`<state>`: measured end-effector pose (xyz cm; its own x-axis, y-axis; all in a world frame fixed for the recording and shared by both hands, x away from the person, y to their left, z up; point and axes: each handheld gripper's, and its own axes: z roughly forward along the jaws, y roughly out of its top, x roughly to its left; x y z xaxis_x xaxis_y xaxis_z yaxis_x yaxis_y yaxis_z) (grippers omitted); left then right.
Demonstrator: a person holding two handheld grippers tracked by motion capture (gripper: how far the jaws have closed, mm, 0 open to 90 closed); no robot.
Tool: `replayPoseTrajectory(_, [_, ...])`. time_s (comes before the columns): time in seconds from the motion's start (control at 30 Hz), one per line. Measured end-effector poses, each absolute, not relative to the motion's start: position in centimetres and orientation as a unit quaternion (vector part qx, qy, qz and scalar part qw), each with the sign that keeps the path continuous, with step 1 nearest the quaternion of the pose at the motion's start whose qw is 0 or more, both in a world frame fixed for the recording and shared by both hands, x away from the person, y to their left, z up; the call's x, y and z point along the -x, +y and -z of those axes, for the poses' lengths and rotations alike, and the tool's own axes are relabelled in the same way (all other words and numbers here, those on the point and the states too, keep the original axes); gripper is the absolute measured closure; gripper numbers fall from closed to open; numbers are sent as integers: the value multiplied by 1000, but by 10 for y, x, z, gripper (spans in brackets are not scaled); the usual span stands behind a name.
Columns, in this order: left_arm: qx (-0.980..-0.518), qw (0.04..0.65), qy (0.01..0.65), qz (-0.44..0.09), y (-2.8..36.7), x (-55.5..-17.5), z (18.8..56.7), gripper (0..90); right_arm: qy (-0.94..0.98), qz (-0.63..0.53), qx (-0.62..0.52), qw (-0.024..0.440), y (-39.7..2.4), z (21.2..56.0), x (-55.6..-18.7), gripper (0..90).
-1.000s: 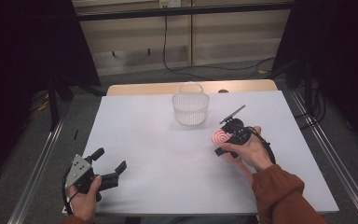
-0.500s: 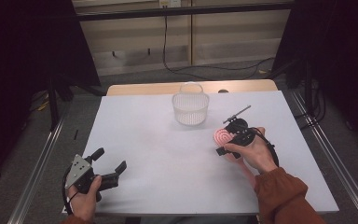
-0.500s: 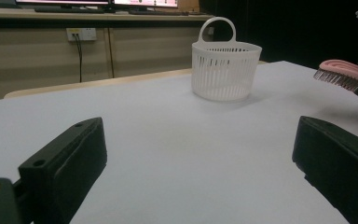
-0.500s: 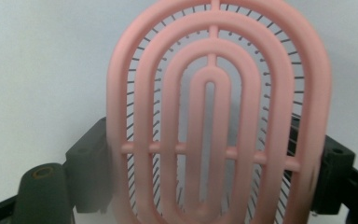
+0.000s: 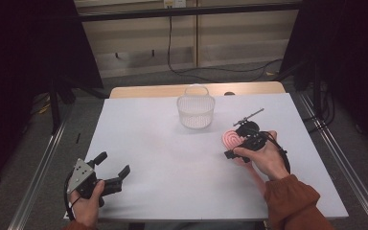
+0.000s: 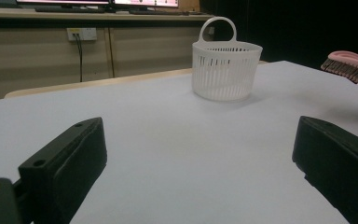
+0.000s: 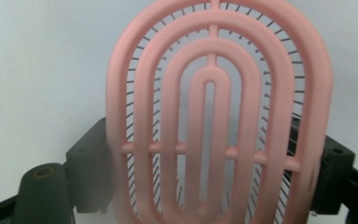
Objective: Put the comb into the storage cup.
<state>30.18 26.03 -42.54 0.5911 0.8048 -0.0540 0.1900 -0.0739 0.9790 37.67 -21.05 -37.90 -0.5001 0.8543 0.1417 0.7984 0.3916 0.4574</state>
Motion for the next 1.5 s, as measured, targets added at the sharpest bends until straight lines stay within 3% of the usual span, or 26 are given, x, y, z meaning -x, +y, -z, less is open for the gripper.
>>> replayPoseTrajectory(1.5, [-682,577,362,-267,261,-300,425,30,774,-398,-474,135,-239,339,-365,199])
